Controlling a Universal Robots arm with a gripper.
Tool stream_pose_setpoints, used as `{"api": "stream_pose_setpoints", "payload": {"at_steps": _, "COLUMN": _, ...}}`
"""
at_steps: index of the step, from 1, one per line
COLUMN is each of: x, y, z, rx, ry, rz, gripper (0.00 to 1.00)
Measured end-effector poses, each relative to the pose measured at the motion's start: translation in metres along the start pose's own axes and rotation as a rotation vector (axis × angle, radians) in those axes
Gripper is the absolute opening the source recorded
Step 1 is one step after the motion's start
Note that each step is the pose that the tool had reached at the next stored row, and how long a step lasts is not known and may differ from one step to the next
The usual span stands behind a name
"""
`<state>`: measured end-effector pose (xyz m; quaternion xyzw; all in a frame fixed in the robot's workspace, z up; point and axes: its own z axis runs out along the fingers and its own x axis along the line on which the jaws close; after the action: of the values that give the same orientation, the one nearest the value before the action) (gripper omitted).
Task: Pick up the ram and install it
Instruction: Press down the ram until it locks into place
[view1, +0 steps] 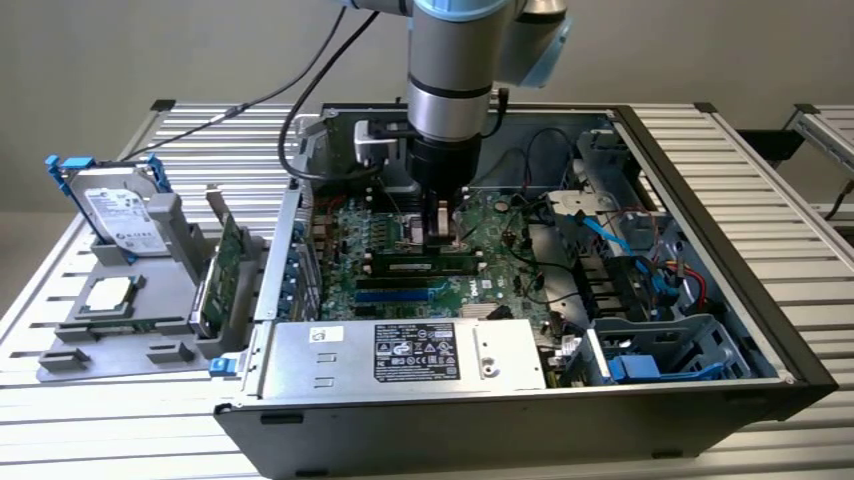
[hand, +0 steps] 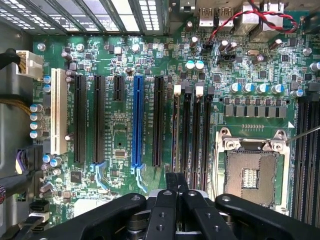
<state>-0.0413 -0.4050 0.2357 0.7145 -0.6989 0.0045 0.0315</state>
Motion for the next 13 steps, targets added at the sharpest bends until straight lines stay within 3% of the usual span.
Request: {"api": "stream_pose_setpoints", "payload": {"at_steps": 13, "x": -0.0003, "y": -0.0002, "z": 0.0052, "rx": 0.0002, "ry": -0.0003, "rz": 0.000, "gripper": 0.11}}
